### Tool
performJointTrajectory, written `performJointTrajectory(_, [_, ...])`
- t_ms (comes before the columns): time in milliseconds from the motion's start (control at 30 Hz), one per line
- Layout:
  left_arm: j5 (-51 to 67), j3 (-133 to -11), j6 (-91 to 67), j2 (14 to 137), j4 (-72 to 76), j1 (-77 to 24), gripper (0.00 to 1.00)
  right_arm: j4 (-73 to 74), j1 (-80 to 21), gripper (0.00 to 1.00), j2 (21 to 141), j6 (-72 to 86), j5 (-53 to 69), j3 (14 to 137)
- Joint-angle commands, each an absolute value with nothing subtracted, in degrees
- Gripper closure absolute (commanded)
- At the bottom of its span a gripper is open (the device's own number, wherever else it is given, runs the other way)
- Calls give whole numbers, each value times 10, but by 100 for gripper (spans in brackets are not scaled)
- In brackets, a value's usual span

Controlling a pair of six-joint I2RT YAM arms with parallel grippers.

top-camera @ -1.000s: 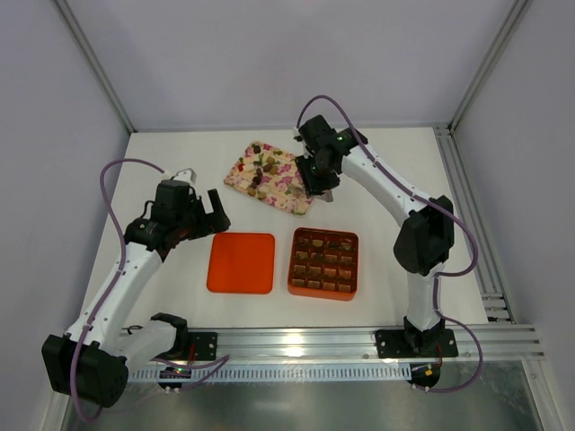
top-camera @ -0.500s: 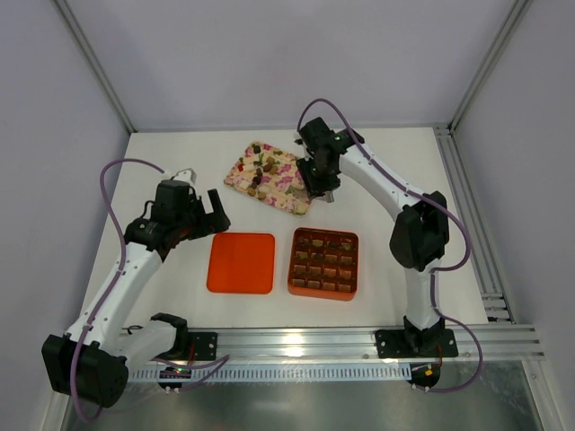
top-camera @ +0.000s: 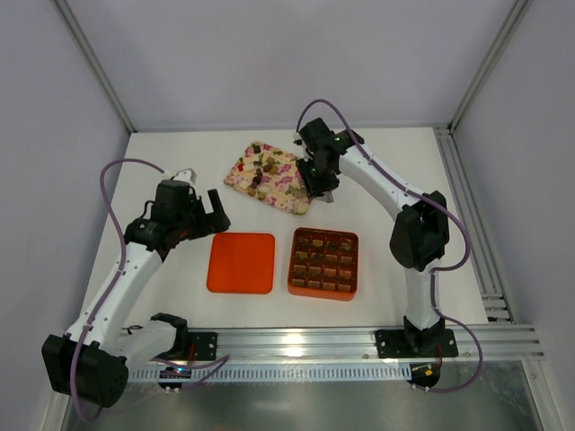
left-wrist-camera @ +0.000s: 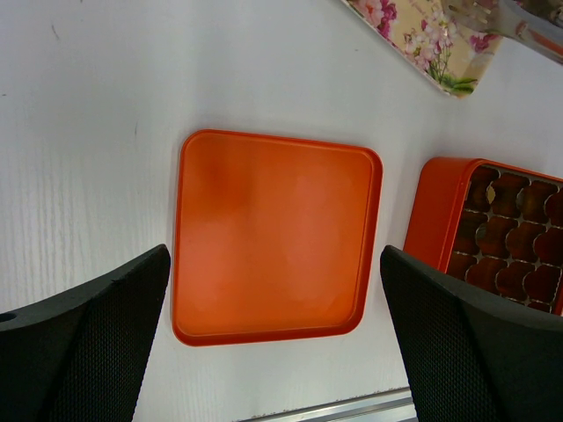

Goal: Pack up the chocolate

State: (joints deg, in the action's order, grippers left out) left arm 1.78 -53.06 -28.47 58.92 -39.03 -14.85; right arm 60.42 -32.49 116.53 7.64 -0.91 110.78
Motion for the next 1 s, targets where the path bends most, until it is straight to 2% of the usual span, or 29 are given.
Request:
performJointTrajectory(0, [18,-541,-282,589,-381,-146,0,590,-322,58,1167,69,15,1104])
performJointTrajectory(400, [18,-541,-281,587,-381,-146,0,591,-322,62,1151,76,19,1095])
performJointTrajectory(967, [17,-541,-283,586,-381,-146,0,603,-322,63,1110,87,8,1104])
